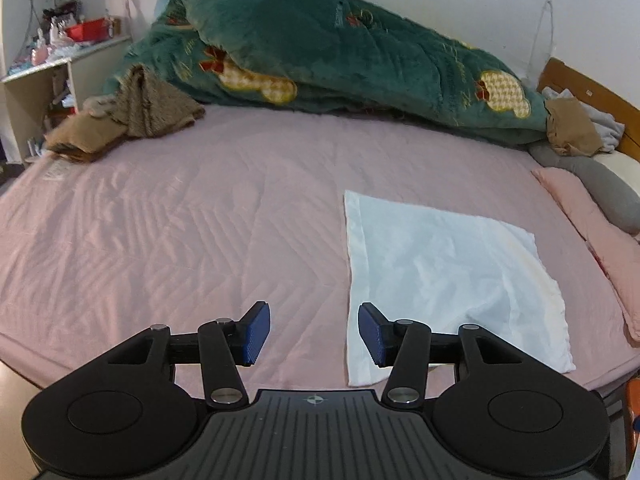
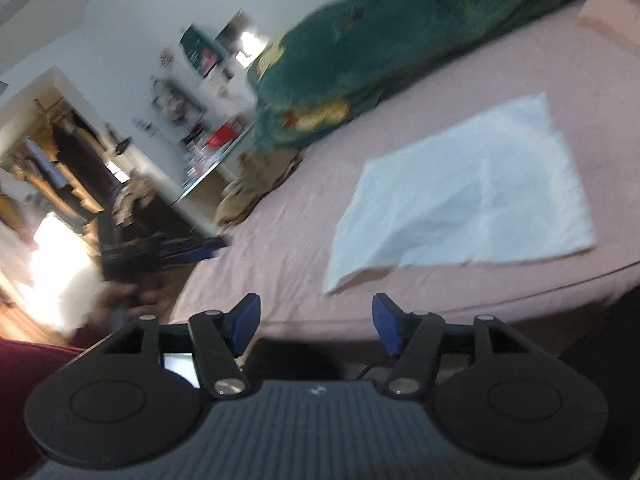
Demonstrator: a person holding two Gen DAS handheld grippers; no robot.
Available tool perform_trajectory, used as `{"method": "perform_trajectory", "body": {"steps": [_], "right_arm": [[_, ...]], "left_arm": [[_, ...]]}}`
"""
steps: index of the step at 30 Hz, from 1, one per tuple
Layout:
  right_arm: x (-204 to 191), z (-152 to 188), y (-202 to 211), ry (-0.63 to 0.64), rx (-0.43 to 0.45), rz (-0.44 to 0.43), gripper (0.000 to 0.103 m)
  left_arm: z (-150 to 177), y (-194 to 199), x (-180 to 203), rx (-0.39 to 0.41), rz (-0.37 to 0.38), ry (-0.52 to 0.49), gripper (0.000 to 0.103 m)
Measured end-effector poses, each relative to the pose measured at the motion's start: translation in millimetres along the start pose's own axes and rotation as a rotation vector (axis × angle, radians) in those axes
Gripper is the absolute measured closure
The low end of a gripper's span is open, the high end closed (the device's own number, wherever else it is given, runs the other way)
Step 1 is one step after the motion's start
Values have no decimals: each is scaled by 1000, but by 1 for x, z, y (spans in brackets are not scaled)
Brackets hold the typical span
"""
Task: Fold clothes
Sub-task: 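Open both tools and move them over the flattened white T-shirt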
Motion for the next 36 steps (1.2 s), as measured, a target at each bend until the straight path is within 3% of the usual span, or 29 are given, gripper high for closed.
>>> {"method": "perform_trajectory", "body": {"steps": [3,6,8,11,15,18,21,24,27,33,36], "right_arm": [[-6,-2,19,16,116,121,9],[-12,-1,7,60,111,122,9],[-10,-5,-2,83,109,182,9],[5,-11,-18,40,112,282,8],[48,-41,-50,90,202,486,4],[78,-73,-88,133,212,600,4],[85,-76,-108,111,121,573,5],[78,-58,-120,196,33,648,4],[80,-45,-132,209,-52,631,4],[78,-61,-142,223,3,628,5],[102,-74,-138,126,9,620,3]], "left_arm": [[5,6,-3,2,-17,-3,49],[16,-15,4,-23,-25,19,49],[22,-29,18,-33,16,12,49],[28,-47,43,-34,53,-41,49],[26,-78,68,-16,79,-79,49],[26,-106,90,24,24,-147,49],[37,-119,96,8,5,-166,49],[54,-131,85,-64,2,-148,49],[62,-140,77,-107,-5,-121,49],[54,-139,79,-77,-6,-107,49],[52,-137,83,-58,-26,-110,49]]}}
Point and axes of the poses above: each gripper's, at about its wrist camera, not at the fingertips, and y roughly against the way its jaws point, x to its right, z to its underside, the point moved 4 cm from there along -y, roughly the way its jaws point, and after that the axes turned 6 degrees about y, right-handed, at the moved point
